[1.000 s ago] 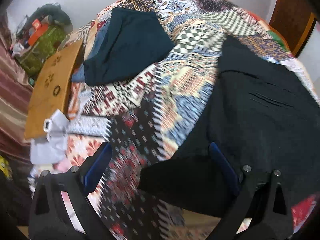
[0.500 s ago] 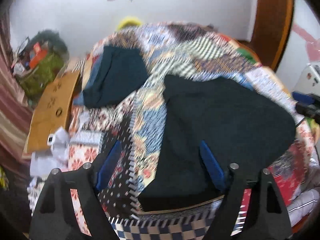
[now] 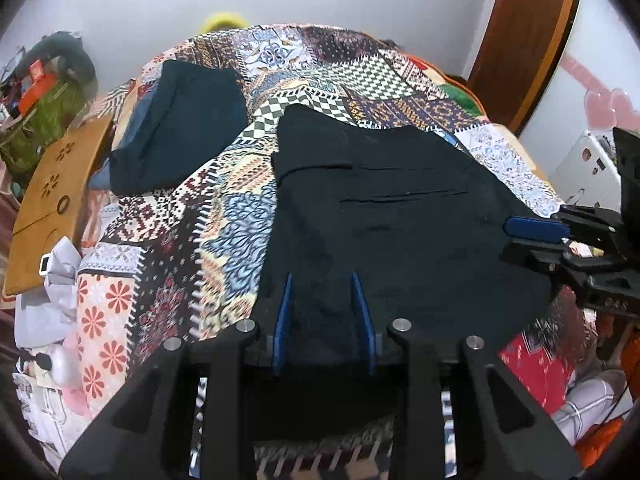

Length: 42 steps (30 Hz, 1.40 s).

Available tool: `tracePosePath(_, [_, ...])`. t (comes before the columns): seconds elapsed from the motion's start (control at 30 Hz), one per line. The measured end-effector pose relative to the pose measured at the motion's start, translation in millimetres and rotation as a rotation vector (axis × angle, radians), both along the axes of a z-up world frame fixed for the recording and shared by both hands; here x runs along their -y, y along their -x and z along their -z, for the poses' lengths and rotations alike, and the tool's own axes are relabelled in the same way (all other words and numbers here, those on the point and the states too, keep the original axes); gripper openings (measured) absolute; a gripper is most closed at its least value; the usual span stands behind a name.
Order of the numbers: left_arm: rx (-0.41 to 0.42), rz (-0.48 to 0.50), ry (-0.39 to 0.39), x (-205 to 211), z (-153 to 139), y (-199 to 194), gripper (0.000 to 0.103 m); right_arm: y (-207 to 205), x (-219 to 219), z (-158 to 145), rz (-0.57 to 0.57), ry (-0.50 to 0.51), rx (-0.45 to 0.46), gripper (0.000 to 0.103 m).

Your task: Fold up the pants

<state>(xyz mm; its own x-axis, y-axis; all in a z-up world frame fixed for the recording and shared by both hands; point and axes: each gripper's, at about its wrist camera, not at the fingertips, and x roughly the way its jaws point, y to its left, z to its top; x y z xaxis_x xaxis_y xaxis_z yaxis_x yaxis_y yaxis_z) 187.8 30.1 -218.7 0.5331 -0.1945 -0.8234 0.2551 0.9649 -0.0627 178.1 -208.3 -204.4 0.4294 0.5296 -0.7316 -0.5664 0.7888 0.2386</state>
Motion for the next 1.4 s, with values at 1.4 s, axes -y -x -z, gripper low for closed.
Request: tracePosePath(1.4, [-0.086, 0.007, -0.112, 33, 12, -150, 0.066, -122, 28, 26, 0.089, -0.033, -0.144, 0.043])
